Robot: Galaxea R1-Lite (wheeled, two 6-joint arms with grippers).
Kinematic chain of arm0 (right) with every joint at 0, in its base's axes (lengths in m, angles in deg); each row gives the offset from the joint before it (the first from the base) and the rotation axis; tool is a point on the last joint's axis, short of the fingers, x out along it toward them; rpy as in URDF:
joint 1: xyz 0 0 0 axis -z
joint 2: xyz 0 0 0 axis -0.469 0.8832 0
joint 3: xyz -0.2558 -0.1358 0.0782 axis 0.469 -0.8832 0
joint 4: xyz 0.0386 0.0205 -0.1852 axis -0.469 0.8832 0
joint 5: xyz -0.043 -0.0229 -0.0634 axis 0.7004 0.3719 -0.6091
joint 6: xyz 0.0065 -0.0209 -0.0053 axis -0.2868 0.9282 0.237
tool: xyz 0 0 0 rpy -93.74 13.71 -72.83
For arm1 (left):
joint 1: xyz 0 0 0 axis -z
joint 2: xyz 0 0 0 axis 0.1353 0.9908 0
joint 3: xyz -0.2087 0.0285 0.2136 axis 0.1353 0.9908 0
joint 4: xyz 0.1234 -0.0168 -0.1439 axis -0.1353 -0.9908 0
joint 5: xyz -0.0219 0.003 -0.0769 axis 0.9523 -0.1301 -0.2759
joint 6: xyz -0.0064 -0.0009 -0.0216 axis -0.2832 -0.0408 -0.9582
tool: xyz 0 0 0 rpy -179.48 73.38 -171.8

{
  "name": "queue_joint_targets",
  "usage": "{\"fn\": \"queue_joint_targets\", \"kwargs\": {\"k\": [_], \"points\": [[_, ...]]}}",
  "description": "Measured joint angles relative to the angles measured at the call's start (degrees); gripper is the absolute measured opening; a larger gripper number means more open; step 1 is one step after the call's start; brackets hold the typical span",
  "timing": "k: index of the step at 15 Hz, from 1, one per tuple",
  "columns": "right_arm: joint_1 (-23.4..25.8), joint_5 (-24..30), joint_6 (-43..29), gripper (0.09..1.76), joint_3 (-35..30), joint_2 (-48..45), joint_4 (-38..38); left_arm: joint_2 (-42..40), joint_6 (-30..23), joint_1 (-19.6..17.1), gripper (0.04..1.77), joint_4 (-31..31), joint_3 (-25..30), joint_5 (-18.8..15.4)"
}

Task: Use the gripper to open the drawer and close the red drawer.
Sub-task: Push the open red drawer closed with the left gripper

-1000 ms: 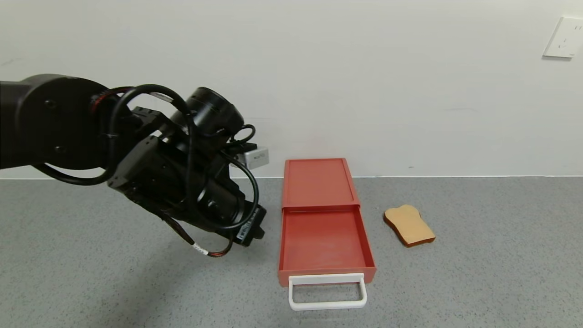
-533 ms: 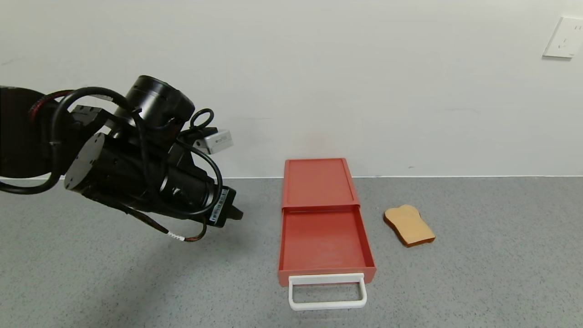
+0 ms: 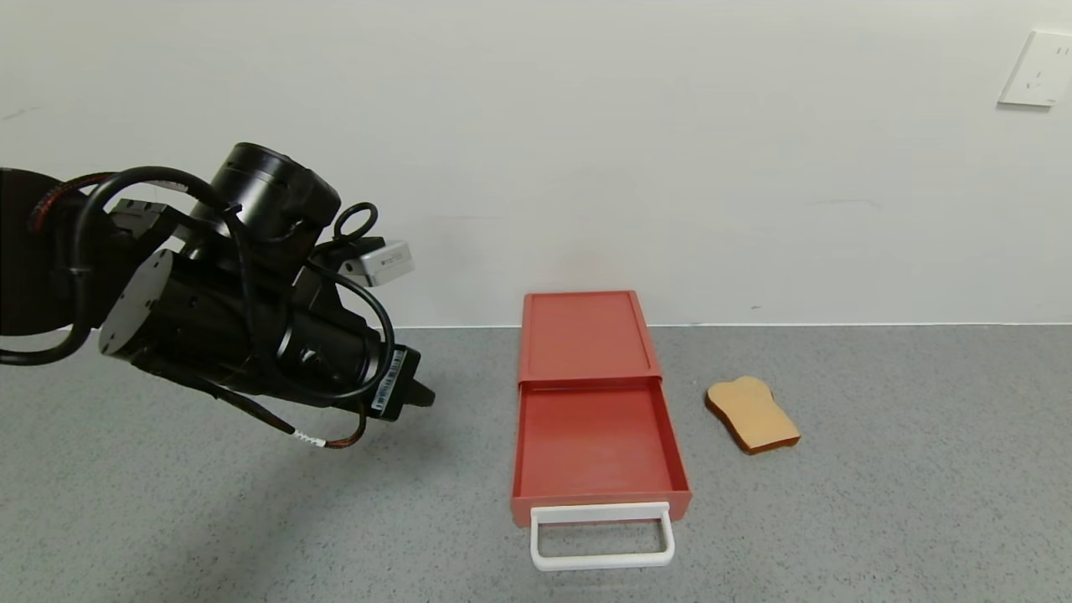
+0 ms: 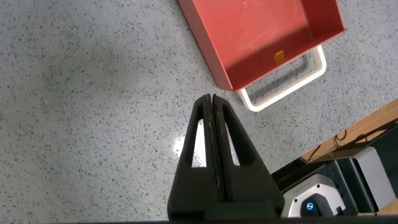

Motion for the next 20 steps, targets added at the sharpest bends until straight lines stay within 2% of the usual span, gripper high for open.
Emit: {"fn": "queue_joint_targets", "kwargs": {"k": [3,7,10,15,20], "points": [[0.00,0.02,0.00,1.70,0.00,0.00,0.00,0.07,-0.24,0.24,0.11,-0.35,0.15,-0.09],[0.00,0.00,0.00,1.70,0.00,0.00,0.05,1.02,-8.19,3.66,0.11,-0.06,-0.83,1.12],[0.00,0.02,0.00,1.70,0.00,0.00,-0.02,2.51,-15.13,7.94,0.11,-0.17,-2.89,4.35],[0.00,0.02,0.00,1.70,0.00,0.00,0.00,6.08,-22.99,13.62,0.11,-0.69,-4.44,9.28],[0.00,0.02,0.00,1.70,0.00,0.00,0.00,10.20,-28.78,19.04,0.11,-8.98,-8.96,10.65]]}}
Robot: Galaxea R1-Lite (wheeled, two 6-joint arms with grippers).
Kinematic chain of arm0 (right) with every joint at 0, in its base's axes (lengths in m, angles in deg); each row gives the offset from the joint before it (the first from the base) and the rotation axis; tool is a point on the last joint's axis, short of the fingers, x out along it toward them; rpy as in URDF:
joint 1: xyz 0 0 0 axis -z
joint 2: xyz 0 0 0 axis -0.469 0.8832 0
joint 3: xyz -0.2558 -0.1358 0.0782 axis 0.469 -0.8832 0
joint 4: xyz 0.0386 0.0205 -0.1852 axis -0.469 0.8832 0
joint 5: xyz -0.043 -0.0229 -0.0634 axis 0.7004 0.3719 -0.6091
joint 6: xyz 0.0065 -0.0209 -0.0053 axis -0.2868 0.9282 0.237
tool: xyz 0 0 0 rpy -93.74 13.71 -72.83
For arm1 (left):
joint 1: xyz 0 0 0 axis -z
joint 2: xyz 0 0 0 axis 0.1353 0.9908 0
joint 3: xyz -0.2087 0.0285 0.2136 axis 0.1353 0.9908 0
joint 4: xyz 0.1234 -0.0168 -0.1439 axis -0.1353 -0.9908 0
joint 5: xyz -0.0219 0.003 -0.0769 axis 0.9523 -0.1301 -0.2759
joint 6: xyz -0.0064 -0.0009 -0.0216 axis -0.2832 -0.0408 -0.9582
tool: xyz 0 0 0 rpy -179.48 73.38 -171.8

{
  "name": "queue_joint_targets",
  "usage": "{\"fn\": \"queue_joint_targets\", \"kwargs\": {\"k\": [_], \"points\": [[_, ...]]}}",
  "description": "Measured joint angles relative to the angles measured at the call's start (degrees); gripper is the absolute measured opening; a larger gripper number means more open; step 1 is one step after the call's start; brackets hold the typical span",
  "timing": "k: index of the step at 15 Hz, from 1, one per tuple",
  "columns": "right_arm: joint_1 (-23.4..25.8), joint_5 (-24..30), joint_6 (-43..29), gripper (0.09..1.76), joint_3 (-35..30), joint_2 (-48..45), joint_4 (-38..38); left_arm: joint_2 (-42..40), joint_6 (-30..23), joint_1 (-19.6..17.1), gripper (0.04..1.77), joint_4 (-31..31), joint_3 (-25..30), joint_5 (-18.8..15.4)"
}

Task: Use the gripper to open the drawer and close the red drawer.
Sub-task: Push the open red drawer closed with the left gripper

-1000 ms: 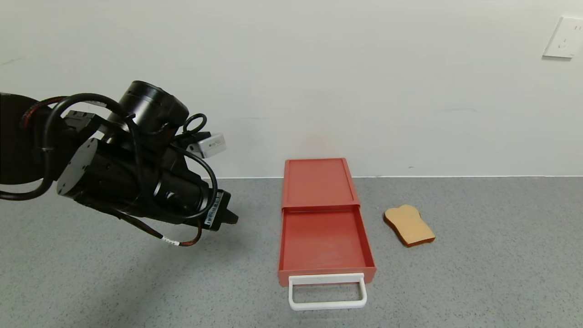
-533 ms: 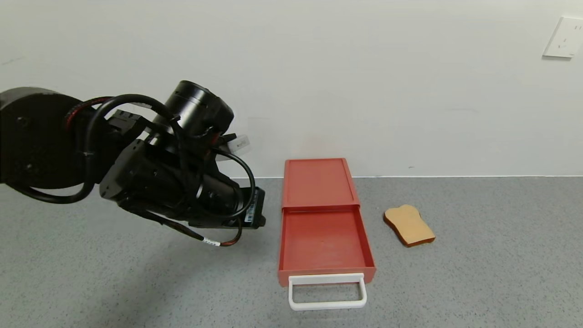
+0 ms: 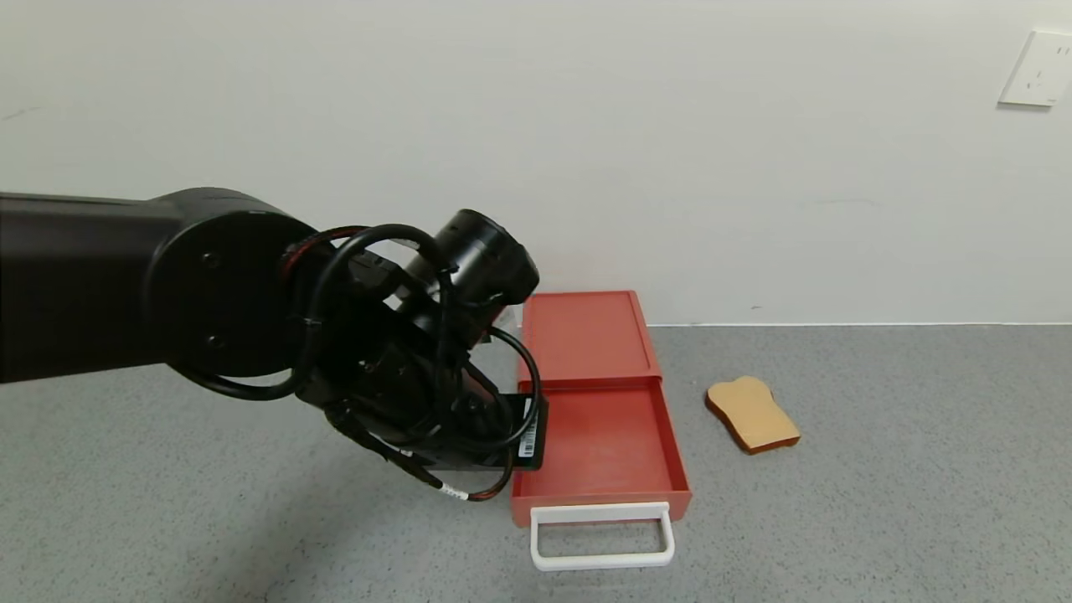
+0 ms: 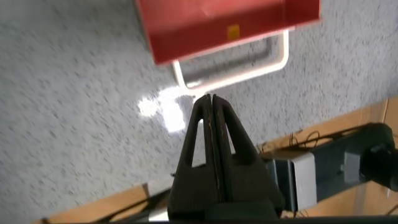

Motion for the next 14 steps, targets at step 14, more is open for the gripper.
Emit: {"fn": "queue_joint_targets", "kwargs": {"k": [14], "points": [[0.00,0.00,0.00,1.70,-0.09,0.00,-0.02,8.23,-5.89,8.48,0.11,-2.36,1.72,-0.55]]}}
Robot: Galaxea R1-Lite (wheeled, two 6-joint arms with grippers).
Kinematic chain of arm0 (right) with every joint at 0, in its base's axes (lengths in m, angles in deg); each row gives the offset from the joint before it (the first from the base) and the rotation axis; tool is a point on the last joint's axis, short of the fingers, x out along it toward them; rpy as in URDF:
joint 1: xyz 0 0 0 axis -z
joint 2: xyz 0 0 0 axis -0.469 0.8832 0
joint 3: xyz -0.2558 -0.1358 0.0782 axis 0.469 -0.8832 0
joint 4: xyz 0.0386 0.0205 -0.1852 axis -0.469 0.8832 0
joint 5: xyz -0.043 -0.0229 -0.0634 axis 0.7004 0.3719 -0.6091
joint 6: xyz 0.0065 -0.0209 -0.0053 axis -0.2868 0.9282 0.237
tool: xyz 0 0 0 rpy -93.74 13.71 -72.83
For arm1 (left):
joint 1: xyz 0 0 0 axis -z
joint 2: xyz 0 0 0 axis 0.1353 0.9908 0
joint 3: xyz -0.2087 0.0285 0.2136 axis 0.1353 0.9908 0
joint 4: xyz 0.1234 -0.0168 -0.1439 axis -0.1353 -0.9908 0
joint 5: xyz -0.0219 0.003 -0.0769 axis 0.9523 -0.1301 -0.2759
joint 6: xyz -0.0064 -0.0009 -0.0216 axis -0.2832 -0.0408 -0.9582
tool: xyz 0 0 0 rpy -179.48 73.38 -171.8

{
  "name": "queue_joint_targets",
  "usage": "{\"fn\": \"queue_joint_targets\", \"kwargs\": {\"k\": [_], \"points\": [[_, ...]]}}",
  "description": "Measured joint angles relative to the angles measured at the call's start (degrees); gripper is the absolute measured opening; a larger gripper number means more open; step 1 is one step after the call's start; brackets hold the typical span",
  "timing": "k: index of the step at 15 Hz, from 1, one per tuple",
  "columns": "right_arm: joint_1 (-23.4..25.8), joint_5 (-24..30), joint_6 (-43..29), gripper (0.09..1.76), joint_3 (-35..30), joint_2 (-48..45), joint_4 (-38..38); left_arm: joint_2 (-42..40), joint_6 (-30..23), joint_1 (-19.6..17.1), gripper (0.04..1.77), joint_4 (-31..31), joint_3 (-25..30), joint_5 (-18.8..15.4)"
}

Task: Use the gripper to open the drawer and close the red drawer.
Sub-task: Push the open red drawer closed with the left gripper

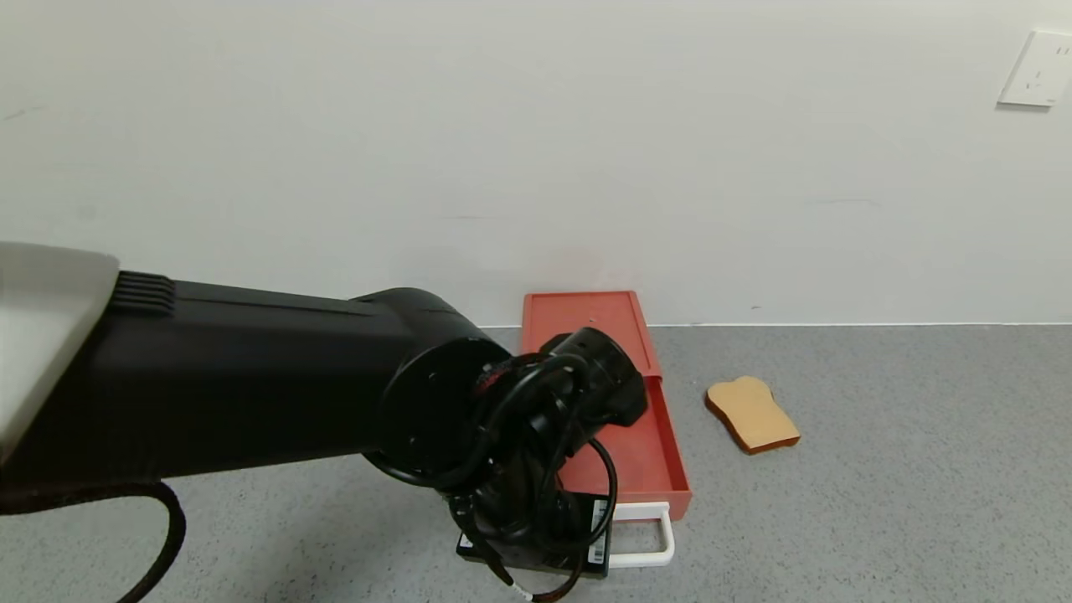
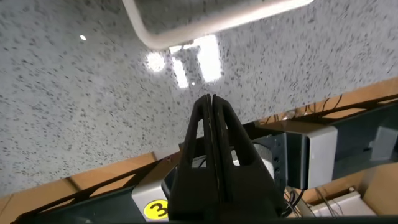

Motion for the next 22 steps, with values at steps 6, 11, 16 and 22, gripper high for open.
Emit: {"fn": "queue_joint_targets", "kwargs": {"k": [6,11,16,22], "points": [[0.00,0.00,0.00,1.70,0.00,0.00,0.00,3.18,-1.24,2.54,0.11,1.78,1.15,-0.02],[0.00,-0.05,0.00,1.70,0.07,0.00,0.02,6.77,-2.49,4.56,0.11,3.85,0.85,0.00],[0.00,0.00,0.00,1.70,0.09,0.00,0.02,9.29,-3.40,4.63,0.11,9.06,0.68,0.57],[0.00,-0.02,0.00,1.70,0.09,0.00,0.11,11.01,-5.08,4.63,0.11,9.18,0.02,3.99]]}}
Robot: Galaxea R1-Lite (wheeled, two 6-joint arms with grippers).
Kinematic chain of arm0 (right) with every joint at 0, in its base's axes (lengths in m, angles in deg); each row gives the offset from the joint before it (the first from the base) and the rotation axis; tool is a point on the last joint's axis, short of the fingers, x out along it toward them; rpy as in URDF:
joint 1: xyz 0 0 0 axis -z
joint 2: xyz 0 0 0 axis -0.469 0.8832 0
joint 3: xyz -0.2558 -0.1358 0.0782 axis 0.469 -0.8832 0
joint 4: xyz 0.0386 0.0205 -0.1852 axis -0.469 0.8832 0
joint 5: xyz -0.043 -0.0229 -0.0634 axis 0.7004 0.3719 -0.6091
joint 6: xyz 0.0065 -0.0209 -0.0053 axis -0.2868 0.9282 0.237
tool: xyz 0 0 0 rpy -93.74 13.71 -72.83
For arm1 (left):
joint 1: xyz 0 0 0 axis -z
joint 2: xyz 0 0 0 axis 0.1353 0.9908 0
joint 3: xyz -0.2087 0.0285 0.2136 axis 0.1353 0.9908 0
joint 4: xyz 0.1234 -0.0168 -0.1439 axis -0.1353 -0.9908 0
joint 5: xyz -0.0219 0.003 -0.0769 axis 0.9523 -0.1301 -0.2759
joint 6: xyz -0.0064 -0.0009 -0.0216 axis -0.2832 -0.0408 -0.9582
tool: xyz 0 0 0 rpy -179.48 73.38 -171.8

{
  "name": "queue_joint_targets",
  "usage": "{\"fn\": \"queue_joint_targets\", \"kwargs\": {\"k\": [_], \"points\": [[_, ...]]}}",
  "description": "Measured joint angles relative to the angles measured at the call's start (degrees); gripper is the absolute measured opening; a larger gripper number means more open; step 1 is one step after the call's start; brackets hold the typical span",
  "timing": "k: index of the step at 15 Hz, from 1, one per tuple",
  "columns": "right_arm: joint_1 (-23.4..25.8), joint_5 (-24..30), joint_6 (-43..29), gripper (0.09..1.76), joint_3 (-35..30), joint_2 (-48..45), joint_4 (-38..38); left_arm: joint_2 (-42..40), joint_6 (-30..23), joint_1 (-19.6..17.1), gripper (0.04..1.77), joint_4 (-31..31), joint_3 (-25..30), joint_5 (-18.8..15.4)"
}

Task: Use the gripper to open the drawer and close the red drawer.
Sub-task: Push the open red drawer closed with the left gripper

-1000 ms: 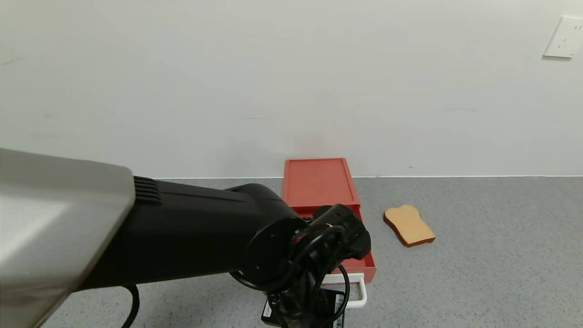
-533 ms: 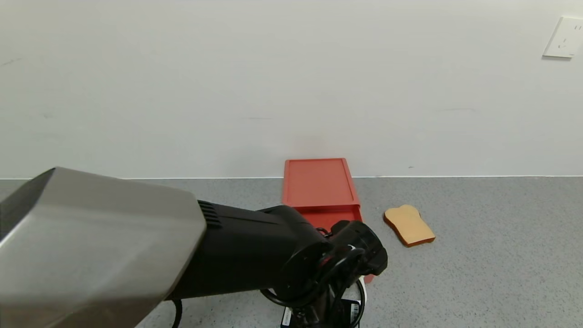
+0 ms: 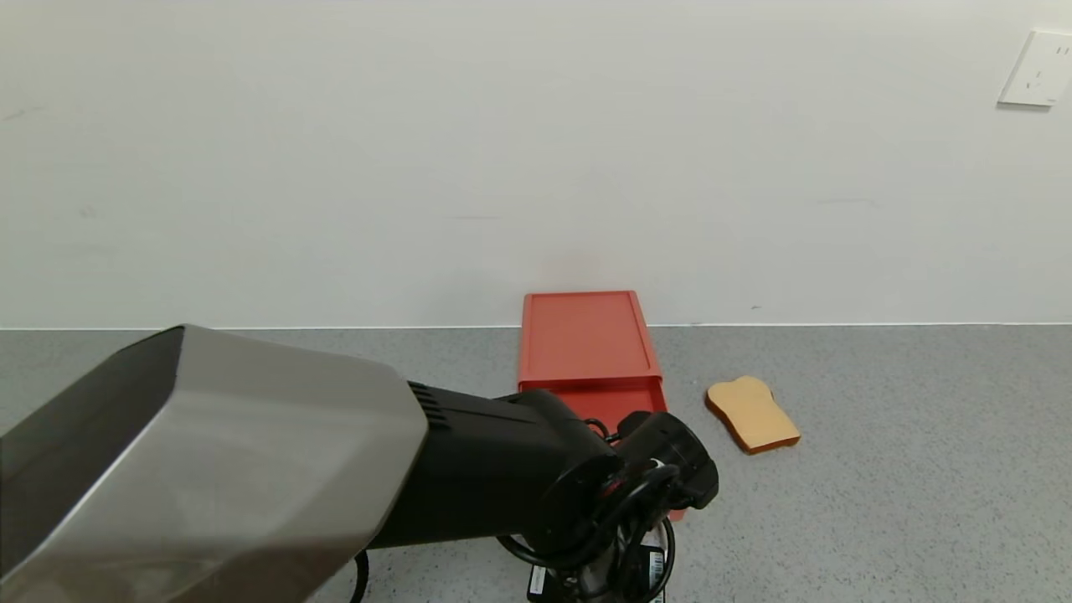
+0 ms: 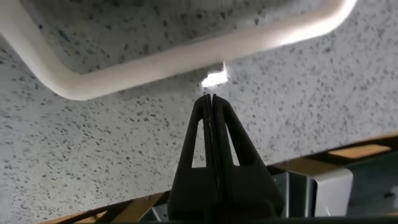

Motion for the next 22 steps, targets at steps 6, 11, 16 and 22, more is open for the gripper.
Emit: {"fn": "queue_joint_targets", "kwargs": {"k": [6,11,16,22], "points": [[0.00,0.02,0.00,1.70,0.00,0.00,-0.06,0.94,-0.84,-0.13,0.11,2.23,-0.26,4.30],[0.00,0.05,0.00,1.70,0.00,0.00,-0.09,1.73,-1.05,-0.18,0.11,4.43,-0.55,7.23],[0.00,0.05,0.00,1.70,0.00,0.00,-0.11,1.84,-0.74,-0.88,0.11,5.14,-1.29,9.70],[0.00,0.05,-0.02,1.70,-0.09,0.00,-0.28,2.23,0.76,-2.32,0.11,5.18,-3.54,11.06]]}}
